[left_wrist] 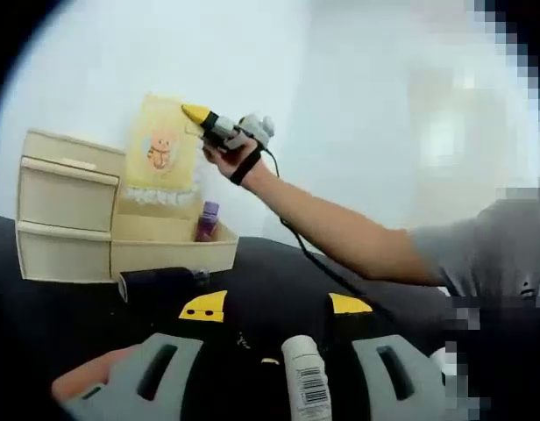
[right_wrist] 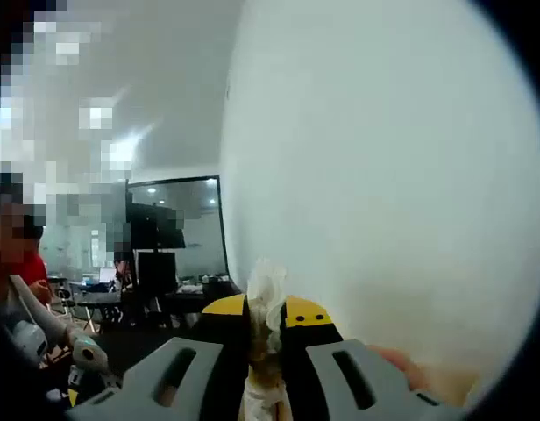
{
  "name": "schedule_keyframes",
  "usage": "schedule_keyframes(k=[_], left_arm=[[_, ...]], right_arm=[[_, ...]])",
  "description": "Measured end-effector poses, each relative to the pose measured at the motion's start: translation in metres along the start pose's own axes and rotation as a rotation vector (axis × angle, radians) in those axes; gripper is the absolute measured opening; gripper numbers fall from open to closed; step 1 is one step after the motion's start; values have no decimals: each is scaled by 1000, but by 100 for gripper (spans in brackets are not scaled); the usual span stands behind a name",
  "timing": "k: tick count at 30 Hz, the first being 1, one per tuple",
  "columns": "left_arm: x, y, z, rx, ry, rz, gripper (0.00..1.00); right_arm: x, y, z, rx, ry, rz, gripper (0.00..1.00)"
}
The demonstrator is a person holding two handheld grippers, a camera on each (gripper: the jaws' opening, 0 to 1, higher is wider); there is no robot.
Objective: Open the drawer, pick up the cosmetic bottles from the table one by one, place them into the drawer, release the gripper, close the drawer, and move the gripper away
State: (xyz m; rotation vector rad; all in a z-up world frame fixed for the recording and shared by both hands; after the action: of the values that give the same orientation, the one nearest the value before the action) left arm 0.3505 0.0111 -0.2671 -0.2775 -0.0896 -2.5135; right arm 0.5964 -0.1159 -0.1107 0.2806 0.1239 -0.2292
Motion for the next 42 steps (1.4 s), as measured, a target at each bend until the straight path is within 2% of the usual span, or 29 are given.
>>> schedule_keyframes(k=[7, 11, 17, 21, 23, 26, 33, 35, 37, 42], left_arm=[[-6, 2, -4, -15, -8, 28, 38], [-5, 2, -5, -19, -2, 24, 38], [-5, 3, -8, -35, 4, 34, 38], [-5, 4, -8, -42, 7, 33, 38], [-5, 4, -10, -55, 8, 37, 38], [-5, 5, -11, -63, 16, 38, 38], [-6, 6, -12, -72, 20, 44, 38], [-6, 6, -12, -76, 25, 45, 38], [-6, 6, -12, -75, 23, 47, 38], [-7, 6, -12, -78, 25, 51, 37]], right_arm=[[5, 0, -17, 8, -15, -23, 10], [23, -1, -17, 19, -26, -18, 10], [35, 10, -20, -6, -15, -19, 10], [33, 21, -31, -59, -8, -19, 10], [29, 18, -30, -29, -4, -18, 10], [27, 15, -35, -36, -9, -18, 10], [31, 9, -52, -153, -62, -34, 11], [34, 8, -52, -179, -80, -47, 11], [26, 7, -56, -212, -94, -51, 11], [30, 1, -53, -351, -174, -119, 13]])
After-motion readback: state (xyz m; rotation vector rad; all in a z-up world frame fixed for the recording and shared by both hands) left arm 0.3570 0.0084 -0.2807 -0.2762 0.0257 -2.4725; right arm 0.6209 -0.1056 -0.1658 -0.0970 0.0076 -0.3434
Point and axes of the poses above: the point that each gripper's makers call its tool centre point, and the gripper's own axes: y roughly forward along the fingers, x roughly to its right, z roughly out of its top, the point moved 8 cm from there along -y, roughly backward along the fingers, and after that the axes turned 1 degree about z, right-handed, at the moved point
